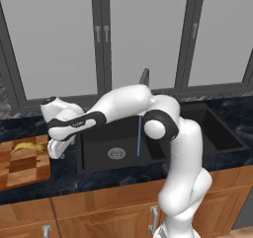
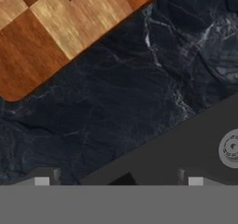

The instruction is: Pick the banana, peach from the sink and place them on the cutting board to airdry. Then turn off the sink faucet.

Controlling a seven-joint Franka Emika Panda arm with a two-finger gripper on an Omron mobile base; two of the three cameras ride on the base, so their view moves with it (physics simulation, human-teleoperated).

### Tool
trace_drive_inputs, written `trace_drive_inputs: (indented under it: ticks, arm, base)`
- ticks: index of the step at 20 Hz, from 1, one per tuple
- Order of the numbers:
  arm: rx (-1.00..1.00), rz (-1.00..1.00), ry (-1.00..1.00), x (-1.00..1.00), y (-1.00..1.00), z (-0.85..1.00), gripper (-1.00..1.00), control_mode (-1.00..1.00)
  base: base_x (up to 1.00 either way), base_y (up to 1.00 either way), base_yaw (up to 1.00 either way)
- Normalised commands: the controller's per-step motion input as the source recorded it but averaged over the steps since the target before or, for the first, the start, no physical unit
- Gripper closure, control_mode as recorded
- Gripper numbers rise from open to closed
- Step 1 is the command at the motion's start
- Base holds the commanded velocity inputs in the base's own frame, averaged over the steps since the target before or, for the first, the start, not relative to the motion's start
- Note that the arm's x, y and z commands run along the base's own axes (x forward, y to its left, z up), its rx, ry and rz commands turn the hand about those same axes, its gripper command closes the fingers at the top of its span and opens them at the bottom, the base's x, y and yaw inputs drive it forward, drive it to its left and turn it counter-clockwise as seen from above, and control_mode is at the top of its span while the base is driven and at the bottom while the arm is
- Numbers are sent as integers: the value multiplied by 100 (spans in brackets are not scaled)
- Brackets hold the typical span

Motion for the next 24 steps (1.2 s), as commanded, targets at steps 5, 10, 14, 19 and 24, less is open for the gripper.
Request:
trace_drive_inputs:
  ticks: [5,10,14,19,24]
  arm:
    - [3,-3,-1,-23,-56,7,-100,-100]
    - [5,-5,0,-25,-57,7,-100,-100]
    - [6,-10,0,-27,-63,3,-100,-100]
    - [6,-13,0,-20,-64,3,-100,-100]
    - [5,-16,2,-13,-61,7,-100,-100]
  base:
    - [0,0,0]
    - [0,0,0]
    - [0,0,0]
    - [0,0,0]
    - [0,0,0]
